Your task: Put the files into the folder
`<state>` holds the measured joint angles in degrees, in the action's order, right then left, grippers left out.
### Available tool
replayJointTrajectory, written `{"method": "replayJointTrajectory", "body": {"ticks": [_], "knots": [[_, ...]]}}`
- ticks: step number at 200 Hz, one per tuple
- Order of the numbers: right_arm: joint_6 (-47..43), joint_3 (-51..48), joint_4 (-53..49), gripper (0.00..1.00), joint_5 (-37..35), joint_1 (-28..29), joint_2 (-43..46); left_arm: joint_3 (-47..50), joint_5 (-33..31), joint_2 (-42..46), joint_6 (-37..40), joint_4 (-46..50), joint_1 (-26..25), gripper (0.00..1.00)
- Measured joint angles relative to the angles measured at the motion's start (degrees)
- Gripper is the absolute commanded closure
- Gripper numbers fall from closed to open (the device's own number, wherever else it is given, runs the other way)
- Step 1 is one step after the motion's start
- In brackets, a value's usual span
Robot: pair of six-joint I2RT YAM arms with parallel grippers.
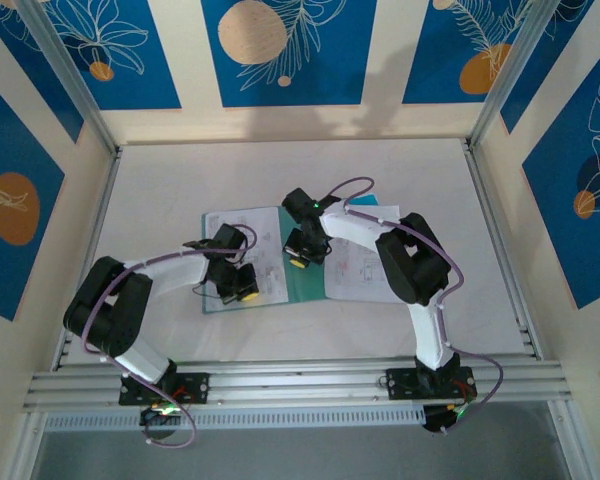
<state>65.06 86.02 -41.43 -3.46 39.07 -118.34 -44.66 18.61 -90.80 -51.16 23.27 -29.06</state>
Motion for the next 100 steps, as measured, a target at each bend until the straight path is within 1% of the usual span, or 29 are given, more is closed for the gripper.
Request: {"method": "replayJointTrajectory", "body": {"ticks": [57, 100], "knots": [[0.0, -0.9, 0.6, 1.00, 1.1, -0.7, 0.0, 0.6, 0.0, 0.4, -1.1, -0.7, 0.0, 1.00], [-0.5, -2.6, 2.3, 1.00, 3.4, -1.9, 0.5, 4.0, 0.0, 2.5, -4.5, -4.8, 0.0, 1.00]]}}
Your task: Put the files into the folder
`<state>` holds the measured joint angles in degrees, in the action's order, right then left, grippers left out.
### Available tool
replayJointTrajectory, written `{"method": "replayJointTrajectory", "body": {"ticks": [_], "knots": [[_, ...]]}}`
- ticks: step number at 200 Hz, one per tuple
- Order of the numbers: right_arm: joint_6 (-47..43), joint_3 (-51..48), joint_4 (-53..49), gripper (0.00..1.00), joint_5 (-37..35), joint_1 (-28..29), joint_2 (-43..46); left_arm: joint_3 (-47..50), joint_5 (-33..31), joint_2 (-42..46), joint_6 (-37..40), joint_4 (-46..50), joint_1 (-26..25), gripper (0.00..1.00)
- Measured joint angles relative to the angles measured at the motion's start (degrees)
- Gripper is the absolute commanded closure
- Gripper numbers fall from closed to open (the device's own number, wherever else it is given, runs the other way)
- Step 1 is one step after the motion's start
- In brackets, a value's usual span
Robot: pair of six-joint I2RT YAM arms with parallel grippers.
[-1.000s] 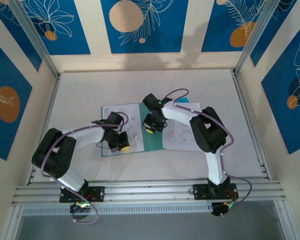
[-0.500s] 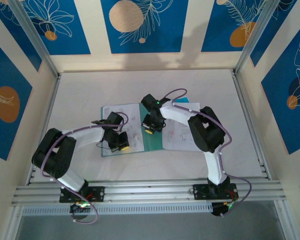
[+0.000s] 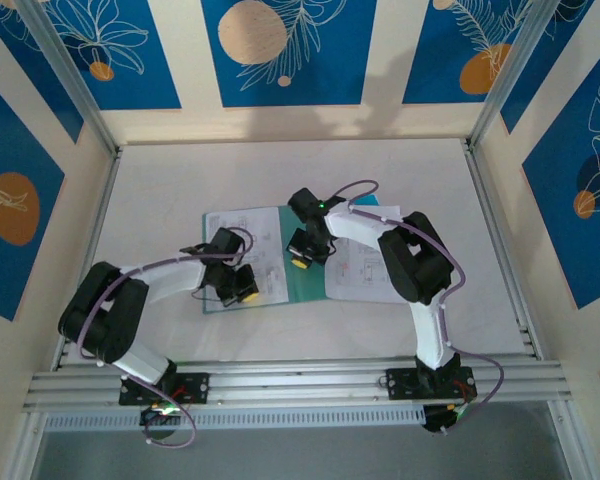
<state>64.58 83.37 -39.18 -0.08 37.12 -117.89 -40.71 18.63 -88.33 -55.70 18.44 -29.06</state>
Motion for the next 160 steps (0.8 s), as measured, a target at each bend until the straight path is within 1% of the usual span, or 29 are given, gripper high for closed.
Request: {"method": "replayJointTrajectory", "body": {"ticks": [38, 101, 119, 160], "knots": [[-0.6, -0.3, 0.3, 1.00, 1.6, -0.8, 0.0, 2.7, 0.0, 1.8, -3.4, -3.6, 0.0, 1.00], [-2.6, 0.8, -1.7, 1.00, 1.3, -1.1, -0.2, 3.1, -0.2, 2.0, -4.9, -4.2, 0.0, 1.00], [-3.7, 2.7, -4.2, 1.00, -0.5, -1.0, -0.8, 3.1, -0.2, 2.0, -5.4, -4.2, 0.0, 1.00], [-6.6, 8.3, -10.9, 1.00, -7.4, 0.2, -2.9, 3.2, -0.2, 2.1, -5.5, -4.4, 0.0, 1.00]]}}
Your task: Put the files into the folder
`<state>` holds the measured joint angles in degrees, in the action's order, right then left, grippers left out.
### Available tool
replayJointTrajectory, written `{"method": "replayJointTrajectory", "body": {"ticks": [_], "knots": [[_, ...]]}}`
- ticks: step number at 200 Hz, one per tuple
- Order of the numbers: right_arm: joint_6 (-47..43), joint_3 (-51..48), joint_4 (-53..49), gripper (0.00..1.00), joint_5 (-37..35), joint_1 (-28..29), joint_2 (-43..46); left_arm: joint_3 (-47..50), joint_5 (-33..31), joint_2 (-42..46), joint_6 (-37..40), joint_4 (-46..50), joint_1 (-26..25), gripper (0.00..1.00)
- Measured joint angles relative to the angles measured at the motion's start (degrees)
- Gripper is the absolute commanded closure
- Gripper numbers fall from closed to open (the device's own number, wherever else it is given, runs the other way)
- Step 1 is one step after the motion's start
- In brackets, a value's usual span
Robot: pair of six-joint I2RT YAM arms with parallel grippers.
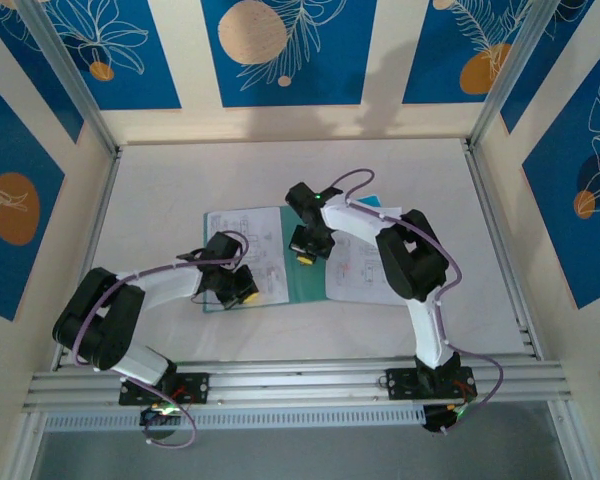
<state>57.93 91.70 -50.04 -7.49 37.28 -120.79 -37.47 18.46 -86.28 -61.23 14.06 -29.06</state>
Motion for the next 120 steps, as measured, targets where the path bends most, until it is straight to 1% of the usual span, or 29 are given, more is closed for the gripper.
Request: {"method": "replayJointTrajectory", "body": {"ticks": [54, 91, 95, 99, 114, 120], "knots": [[-3.9, 1.8, -3.4, 1.00, -7.6, 0.7, -0.7, 0.5, 0.0, 0.4, -0.4, -0.5, 0.0, 1.00], [-5.0, 3.6, -3.3, 1.00, -9.5, 3.1, 2.8, 0.5, 0.0, 0.4, -0.4, -0.6, 0.0, 1.00], [-5.0, 3.6, -3.3, 0.97, -9.5, 3.3, 3.4, 0.5, 0.0, 0.4, -0.4, -0.6, 0.0, 1.00], [-5.0, 3.6, -3.3, 0.91, -9.5, 3.4, 4.0, 0.5, 0.0, 0.4, -0.4, -0.6, 0.0, 1.00], [-4.2, 2.6, -1.8, 0.59, -9.1, 3.8, 6.6, 0.5, 0.0, 0.4, -0.4, -0.5, 0.0, 1.00], [-3.8, 1.7, -0.9, 0.47, -8.9, 3.8, 7.9, 0.4, 0.0, 0.4, -0.4, -0.5, 0.0, 1.00]]}}
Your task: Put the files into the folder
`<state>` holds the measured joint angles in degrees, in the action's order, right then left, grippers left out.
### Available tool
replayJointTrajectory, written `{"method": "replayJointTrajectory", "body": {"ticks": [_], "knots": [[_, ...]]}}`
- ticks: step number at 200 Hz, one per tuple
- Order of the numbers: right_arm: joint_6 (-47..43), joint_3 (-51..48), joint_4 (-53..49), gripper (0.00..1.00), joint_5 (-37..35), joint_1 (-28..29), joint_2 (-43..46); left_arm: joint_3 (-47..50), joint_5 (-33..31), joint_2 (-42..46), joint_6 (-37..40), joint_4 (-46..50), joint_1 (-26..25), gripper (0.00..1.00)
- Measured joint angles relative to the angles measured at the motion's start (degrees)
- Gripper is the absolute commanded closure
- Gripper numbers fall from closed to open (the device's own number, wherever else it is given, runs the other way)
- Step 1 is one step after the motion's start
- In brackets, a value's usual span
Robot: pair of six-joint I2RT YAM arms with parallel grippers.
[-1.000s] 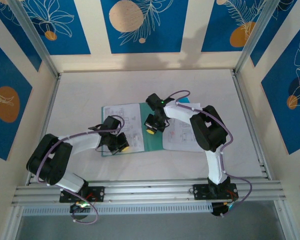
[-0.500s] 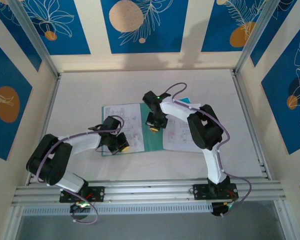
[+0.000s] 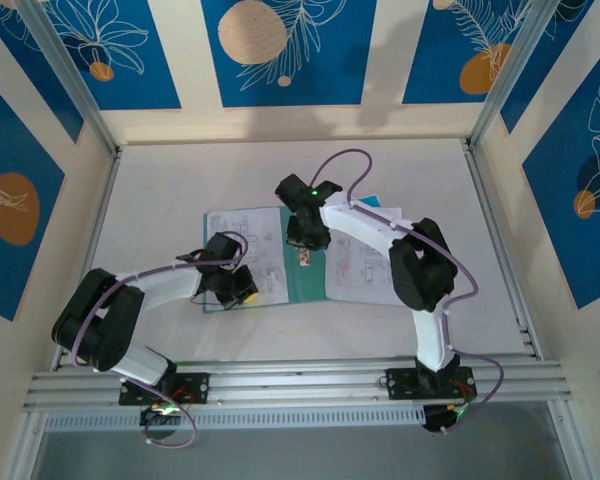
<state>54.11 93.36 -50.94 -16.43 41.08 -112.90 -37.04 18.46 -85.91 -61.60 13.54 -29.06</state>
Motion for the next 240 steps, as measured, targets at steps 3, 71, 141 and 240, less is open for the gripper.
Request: {"method": "replayJointTrajectory", "body": {"ticks": [3, 71, 141, 240], "knots": [[0.0, -0.6, 0.6, 0.43, 0.2, 0.0, 0.6, 0.0, 0.0, 0.0, 0.0, 0.0, 0.0, 1.00], [12.7, -14.3, 13.6, 0.18, 10.9, -3.0, 10.2, -1.0, 0.0, -0.5, 0.8, 1.2, 0.0, 1.00], [26.0, -13.7, 19.8, 0.20, 17.2, -2.8, 3.8, -2.3, 0.0, -1.4, 2.2, 2.9, 0.0, 1.00], [28.4, 2.5, 22.3, 0.24, 18.1, -5.9, -7.3, -2.7, 0.0, -1.6, 3.1, 3.5, 0.0, 1.00]]}}
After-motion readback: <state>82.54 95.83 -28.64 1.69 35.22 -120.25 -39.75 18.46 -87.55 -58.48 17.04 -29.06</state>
